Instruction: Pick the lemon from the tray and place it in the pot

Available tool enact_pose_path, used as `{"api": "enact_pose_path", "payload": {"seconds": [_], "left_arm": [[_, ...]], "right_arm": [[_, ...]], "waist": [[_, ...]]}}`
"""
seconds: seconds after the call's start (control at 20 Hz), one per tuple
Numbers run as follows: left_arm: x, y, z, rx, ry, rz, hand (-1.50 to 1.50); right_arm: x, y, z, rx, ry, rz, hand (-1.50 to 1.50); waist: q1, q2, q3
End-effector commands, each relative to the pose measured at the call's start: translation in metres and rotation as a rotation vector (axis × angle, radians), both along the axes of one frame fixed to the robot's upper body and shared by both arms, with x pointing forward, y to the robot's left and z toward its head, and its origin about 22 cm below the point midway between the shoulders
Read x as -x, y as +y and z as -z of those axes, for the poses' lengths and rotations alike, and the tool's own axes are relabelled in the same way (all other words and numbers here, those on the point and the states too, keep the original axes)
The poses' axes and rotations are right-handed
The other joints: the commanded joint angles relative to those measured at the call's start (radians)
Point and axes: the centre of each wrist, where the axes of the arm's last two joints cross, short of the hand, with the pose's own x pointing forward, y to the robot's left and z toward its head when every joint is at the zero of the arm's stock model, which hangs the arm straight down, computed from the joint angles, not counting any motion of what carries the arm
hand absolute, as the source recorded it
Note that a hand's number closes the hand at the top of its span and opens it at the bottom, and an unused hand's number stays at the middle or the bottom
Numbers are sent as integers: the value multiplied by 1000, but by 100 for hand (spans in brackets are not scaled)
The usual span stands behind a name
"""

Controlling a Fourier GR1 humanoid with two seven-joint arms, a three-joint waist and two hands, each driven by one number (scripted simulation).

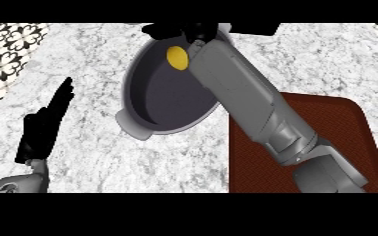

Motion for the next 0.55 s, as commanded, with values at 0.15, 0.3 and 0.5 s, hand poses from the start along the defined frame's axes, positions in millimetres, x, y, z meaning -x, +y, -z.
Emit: {"api": "enact_pose_path", "payload": {"seconds": [0.15,0.3,0.5], "left_arm": [[16,24,12,-14,31,-55,0],[8,24,2,0,23,-80,0],[29,29,2,15,21,-107,0]], "right_arm": [[9,-4,15,-137,54,-140,-150],[11,-16,28,-183,62,-204,-150],[18,-49,57,-199,33,-172,-150]], "waist": [[-46,-16,-1],[-90,-24,0],[-103,-29,0]]}}
